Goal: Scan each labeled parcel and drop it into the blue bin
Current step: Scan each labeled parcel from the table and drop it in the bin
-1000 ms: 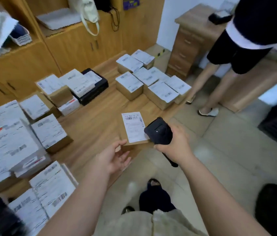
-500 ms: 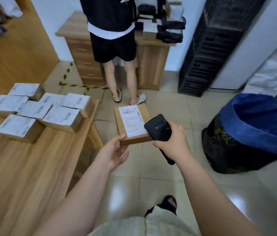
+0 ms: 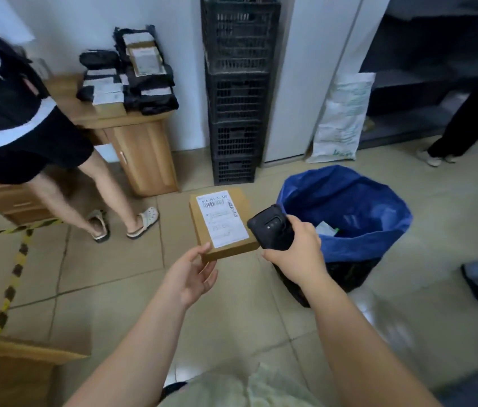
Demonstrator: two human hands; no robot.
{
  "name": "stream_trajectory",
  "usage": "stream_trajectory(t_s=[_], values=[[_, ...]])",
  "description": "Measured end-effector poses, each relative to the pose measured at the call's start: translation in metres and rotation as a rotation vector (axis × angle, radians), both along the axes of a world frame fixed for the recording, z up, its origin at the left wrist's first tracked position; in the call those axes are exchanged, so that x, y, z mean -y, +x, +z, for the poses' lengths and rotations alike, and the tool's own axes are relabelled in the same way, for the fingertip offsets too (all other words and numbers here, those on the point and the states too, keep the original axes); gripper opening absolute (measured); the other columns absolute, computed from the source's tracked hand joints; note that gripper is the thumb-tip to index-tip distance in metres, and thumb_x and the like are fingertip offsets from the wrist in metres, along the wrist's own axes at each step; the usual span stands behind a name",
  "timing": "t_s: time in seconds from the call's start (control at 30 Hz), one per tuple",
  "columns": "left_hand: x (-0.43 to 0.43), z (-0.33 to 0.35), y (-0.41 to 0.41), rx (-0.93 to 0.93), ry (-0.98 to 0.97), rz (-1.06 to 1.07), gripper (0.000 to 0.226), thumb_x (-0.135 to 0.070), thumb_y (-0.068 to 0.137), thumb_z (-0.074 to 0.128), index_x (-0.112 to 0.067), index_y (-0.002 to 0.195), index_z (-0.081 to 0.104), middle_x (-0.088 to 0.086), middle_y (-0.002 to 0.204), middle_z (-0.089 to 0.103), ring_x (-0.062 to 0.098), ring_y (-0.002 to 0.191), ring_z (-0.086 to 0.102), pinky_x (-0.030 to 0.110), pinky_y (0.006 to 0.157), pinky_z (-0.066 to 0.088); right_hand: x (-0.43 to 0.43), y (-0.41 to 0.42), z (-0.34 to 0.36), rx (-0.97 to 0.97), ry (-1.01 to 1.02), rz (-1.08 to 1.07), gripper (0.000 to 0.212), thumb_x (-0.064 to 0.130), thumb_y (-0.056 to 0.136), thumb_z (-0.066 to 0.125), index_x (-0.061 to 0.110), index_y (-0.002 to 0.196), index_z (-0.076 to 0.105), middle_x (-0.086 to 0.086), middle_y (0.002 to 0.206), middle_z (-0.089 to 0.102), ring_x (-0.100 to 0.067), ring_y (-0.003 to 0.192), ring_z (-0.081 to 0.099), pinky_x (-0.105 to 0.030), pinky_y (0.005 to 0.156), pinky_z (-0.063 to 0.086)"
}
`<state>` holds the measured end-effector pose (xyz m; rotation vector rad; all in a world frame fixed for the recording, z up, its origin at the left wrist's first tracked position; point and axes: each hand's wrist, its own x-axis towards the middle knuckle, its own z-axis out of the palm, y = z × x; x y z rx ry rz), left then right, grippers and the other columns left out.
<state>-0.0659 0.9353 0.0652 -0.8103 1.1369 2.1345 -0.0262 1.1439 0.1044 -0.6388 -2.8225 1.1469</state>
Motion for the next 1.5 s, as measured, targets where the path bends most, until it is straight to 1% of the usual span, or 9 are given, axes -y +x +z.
stream_trajectory(t_s=[0.17,0.4,0.6,0.67,0.8,1.0,1.13,1.33,1.5], values=[[-0.072,-0.011,-0.063,0.039,-0.004,-0.109,0.004,-0.021,0.090,0.064,-0.021,0.094,0.064,0.003,0.099,0.062,0.013,0.091,0.060,0.032,0.098,0.042,-0.065,-0.034,-0.017,0.025,-0.027,-0.141,0.080,0.034,0.071,0.083,0.027,0.140,0.043,0.000,0.135,0.044,-0.024,0.127,0.037,-0.044,0.101,0.039],[-0.162,-0.034,-0.178,0.065,-0.126,-0.341,0.014,-0.019,0.088,0.068,-0.018,0.100,0.062,0.001,0.092,0.060,0.012,0.086,0.059,0.028,0.078,0.046,-0.143,-0.108,-0.044,0.054,-0.078,-0.367,0.090,0.038,0.070,0.084,0.027,0.147,0.037,0.000,0.141,0.040,-0.026,0.134,0.034,-0.053,0.105,0.040],[-0.254,-0.041,-0.298,0.072,-0.254,-0.585,0.014,-0.015,0.087,0.072,-0.014,0.098,0.062,0.002,0.086,0.060,0.014,0.078,0.058,0.028,0.071,0.049,-0.216,-0.183,-0.044,0.065,-0.074,-0.610,0.090,0.039,0.070,0.084,0.029,0.145,0.037,0.000,0.138,0.041,-0.026,0.130,0.038,-0.049,0.102,0.043],[-0.286,-0.045,-0.327,0.066,-0.269,-0.671,0.015,-0.015,0.088,0.071,-0.015,0.101,0.062,0.002,0.086,0.061,0.015,0.081,0.058,0.029,0.074,0.049,-0.234,-0.200,-0.046,0.069,-0.100,-0.676,0.088,0.038,0.070,0.084,0.029,0.144,0.038,0.001,0.137,0.040,-0.024,0.130,0.037,-0.048,0.102,0.043],[-0.344,-0.061,-0.365,0.070,-0.291,-0.801,0.030,-0.014,0.090,0.071,-0.018,0.118,0.061,0.003,0.101,0.066,0.018,0.109,0.058,0.034,0.101,0.046,-0.260,-0.221,-0.060,0.084,-0.144,-0.765,0.084,0.035,0.069,0.084,0.030,0.141,0.042,0.003,0.133,0.043,-0.022,0.128,0.039,-0.045,0.104,0.041],[-0.401,-0.118,-0.382,0.163,-0.327,-0.884,0.038,-0.016,0.088,0.073,-0.023,0.124,0.062,0.003,0.118,0.069,0.017,0.112,0.061,0.032,0.082,0.050,-0.314,-0.238,-0.104,0.185,-0.206,-0.831,0.086,0.033,0.068,0.086,0.028,0.142,0.043,0.000,0.134,0.044,-0.024,0.129,0.041,-0.045,0.105,0.041],[-0.428,-0.163,-0.386,0.059,-0.501,-0.922,0.043,-0.010,0.088,0.073,-0.021,0.128,0.061,0.002,0.117,0.069,0.015,0.104,0.063,0.028,0.075,0.053,-0.349,-0.257,-0.149,0.224,-0.306,-0.791,0.085,0.029,0.073,0.085,0.027,0.144,0.040,0.000,0.135,0.041,-0.023,0.130,0.039,-0.037,0.099,0.038],[-0.466,-0.231,-0.399,0.012,-0.687,-1.038,0.042,-0.006,0.090,0.070,-0.019,0.128,0.059,-0.002,0.117,0.066,0.011,0.099,0.062,0.031,0.086,0.052,-0.390,-0.282,-0.234,0.334,-0.374,-0.814,0.088,0.030,0.073,0.084,0.025,0.147,0.038,-0.004,0.140,0.040,-0.026,0.132,0.035,-0.043,0.103,0.040],[-0.488,-0.309,-0.409,-0.080,-0.796,-1.310,0.048,-0.002,0.091,0.067,-0.011,0.135,0.053,0.008,0.126,0.065,0.017,0.107,0.060,0.027,0.088,0.047,-0.396,-0.293,-0.328,0.402,-0.457,-0.966,0.086,0.030,0.073,0.084,0.021,0.146,0.039,-0.006,0.140,0.041,-0.027,0.133,0.036,-0.041,0.100,0.042]])
